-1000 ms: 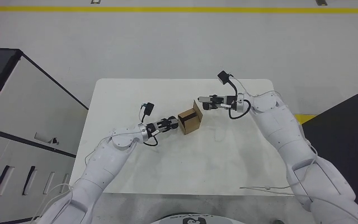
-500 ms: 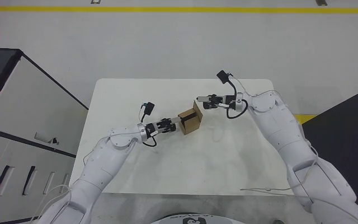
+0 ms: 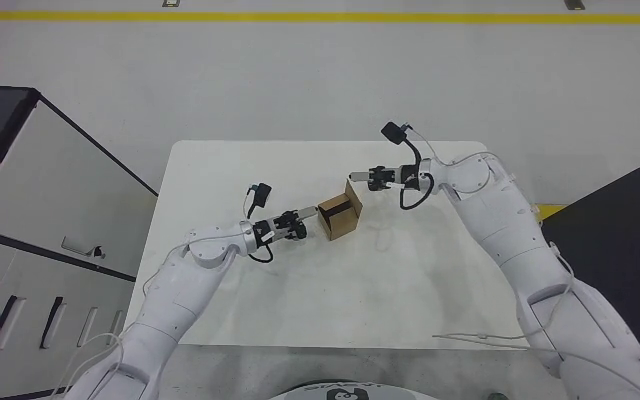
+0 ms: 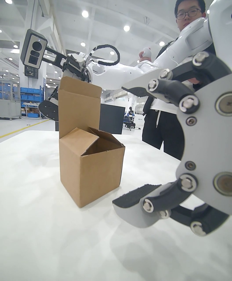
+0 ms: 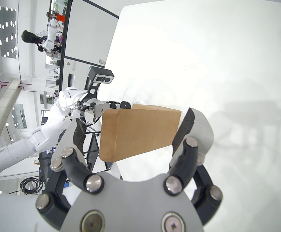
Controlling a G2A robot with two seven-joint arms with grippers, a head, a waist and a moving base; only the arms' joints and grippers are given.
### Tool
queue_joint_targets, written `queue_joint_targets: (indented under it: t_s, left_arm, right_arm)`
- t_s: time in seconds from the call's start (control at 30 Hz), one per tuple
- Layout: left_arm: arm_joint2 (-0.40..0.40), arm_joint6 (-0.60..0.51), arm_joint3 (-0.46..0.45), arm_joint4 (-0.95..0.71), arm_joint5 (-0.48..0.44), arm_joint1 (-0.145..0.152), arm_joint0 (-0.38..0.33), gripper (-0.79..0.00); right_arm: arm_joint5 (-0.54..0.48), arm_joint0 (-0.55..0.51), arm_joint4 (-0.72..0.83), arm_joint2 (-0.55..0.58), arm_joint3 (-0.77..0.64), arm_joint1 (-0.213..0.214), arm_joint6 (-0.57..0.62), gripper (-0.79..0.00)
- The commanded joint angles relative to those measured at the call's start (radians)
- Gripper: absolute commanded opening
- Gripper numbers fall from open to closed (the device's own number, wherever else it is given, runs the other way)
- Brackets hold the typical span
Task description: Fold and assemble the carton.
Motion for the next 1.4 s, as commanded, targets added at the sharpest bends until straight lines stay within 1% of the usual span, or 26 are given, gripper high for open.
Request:
queue_joint_targets:
  t_s: [0.0,0.13,0.27,0.33,0.5,0.6,0.7,0.73,0.77,0.8,0.83,0.87,1.07,1.2,1.37]
  left_arm:
    - [-0.013,-0.007,0.007,-0.027,-0.001,0.002,0.006,0.000]
    - [-0.024,-0.038,0.018,-0.057,-0.007,0.005,0.007,0.000]
    - [-0.005,-0.058,0.033,-0.095,-0.004,-0.002,0.001,0.000]
    - [-0.001,-0.043,0.038,-0.069,-0.007,-0.002,-0.008,0.000]
    - [-0.001,-0.043,0.038,-0.069,-0.007,-0.002,-0.008,0.000]
    - [0.005,-0.015,0.019,-0.051,-0.004,-0.003,0.004,0.000]
    - [0.017,-0.035,0.019,-0.086,-0.006,-0.007,0.014,0.000]
    - [0.021,-0.032,0.025,-0.097,-0.011,-0.009,0.013,-0.012]
    - [0.027,-0.033,0.031,-0.103,-0.014,-0.011,0.012,-0.299]
    - [0.031,-0.028,0.036,-0.111,-0.018,-0.013,0.010,-0.483]
    - [0.033,-0.022,0.042,-0.122,-0.021,-0.016,0.010,-0.736]
    - [0.036,-0.020,0.048,-0.125,-0.021,-0.017,0.006,-0.785]
    - [0.024,-0.011,0.061,-0.083,-0.015,-0.012,-0.016,-0.785]
    - [0.024,-0.011,0.061,-0.083,-0.015,-0.012,-0.016,-0.785]
    - [0.040,0.025,0.057,-0.086,-0.002,-0.018,-0.004,-0.785]
  right_arm:
    - [0.007,-0.002,-0.007,0.003,-0.015,0.003,0.000,0.000]
    - [0.026,0.004,-0.030,0.000,-0.038,0.005,0.015,0.000]
    - [0.034,0.000,-0.035,0.001,-0.056,0.006,0.009,0.000]
    - [0.011,-0.008,-0.027,0.011,-0.069,0.009,-0.001,0.000]
    - [0.011,-0.008,-0.027,0.011,-0.069,0.009,-0.001,0.000]
    - [0.015,-0.017,-0.031,0.011,-0.077,0.009,-0.019,0.000]
    - [0.016,-0.028,-0.033,0.020,-0.090,0.013,-0.027,0.000]
    - [0.017,-0.030,-0.033,0.024,-0.092,0.015,-0.025,0.000]
    - [0.016,-0.032,-0.029,0.027,-0.094,0.016,-0.021,0.000]
    - [0.015,-0.034,-0.026,0.030,-0.096,0.017,-0.017,0.000]
    - [0.013,-0.035,-0.025,0.033,-0.099,0.019,-0.013,0.000]
    - [0.008,-0.036,-0.023,0.035,-0.103,0.020,-0.005,0.000]
    - [0.002,-0.042,-0.030,0.054,-0.131,0.031,0.025,0.000]
    - [0.019,-0.052,-0.046,0.071,-0.161,0.040,0.026,0.000]
    - [0.029,-0.065,-0.047,0.074,-0.162,0.043,0.018,0.000]
